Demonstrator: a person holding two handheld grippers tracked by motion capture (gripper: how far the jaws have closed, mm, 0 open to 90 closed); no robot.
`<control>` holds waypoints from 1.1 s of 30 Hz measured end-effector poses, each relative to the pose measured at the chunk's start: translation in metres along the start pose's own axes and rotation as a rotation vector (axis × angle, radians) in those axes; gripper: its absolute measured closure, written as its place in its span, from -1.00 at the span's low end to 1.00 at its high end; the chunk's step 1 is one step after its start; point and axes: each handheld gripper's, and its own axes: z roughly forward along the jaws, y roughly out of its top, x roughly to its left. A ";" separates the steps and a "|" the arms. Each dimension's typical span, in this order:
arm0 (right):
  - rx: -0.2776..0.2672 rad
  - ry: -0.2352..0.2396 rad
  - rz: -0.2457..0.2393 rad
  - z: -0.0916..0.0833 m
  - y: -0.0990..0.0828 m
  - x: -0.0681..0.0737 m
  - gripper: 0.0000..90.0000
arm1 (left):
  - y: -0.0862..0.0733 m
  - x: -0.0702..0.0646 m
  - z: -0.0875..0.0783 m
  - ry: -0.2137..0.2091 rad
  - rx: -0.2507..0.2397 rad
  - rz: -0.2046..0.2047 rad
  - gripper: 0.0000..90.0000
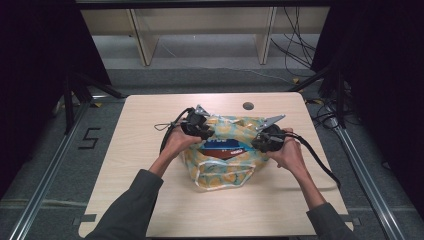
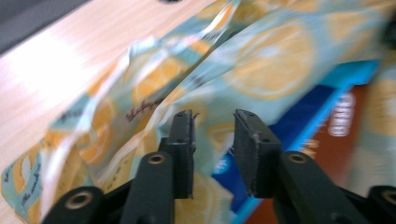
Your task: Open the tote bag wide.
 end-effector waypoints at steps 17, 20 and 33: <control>-0.054 -0.049 0.152 0.019 0.025 -0.034 0.72 | -0.053 -0.034 -0.031 -0.120 -0.026 0.042 0.31; -0.099 -0.035 0.124 0.012 0.023 -0.032 0.65 | -0.051 -0.038 -0.040 -0.135 -0.070 0.031 0.22; -0.242 0.018 0.149 -0.038 0.005 -0.015 0.22 | -0.060 -0.062 -0.085 -0.108 -0.180 0.019 -0.22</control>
